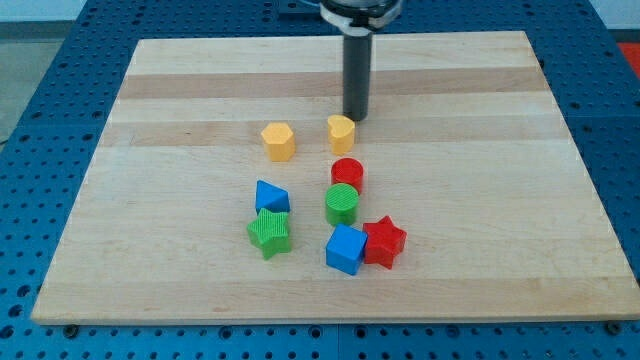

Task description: Move the yellow heart towards the top left

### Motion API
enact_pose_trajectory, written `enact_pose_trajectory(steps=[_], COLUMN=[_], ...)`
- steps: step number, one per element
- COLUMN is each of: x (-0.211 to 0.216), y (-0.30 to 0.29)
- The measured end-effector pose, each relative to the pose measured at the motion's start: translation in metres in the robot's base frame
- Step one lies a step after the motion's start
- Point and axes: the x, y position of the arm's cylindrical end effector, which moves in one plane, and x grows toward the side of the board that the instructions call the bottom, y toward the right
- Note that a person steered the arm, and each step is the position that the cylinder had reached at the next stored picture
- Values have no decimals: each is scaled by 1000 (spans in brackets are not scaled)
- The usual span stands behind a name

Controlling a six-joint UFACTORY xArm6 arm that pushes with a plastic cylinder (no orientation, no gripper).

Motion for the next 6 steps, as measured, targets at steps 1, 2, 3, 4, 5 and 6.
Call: enact_pose_trajectory(steps=[1, 2, 3, 4, 5, 6], x=[29, 55, 52, 43, 32, 19], y=[61, 39, -35, -75, -82, -85])
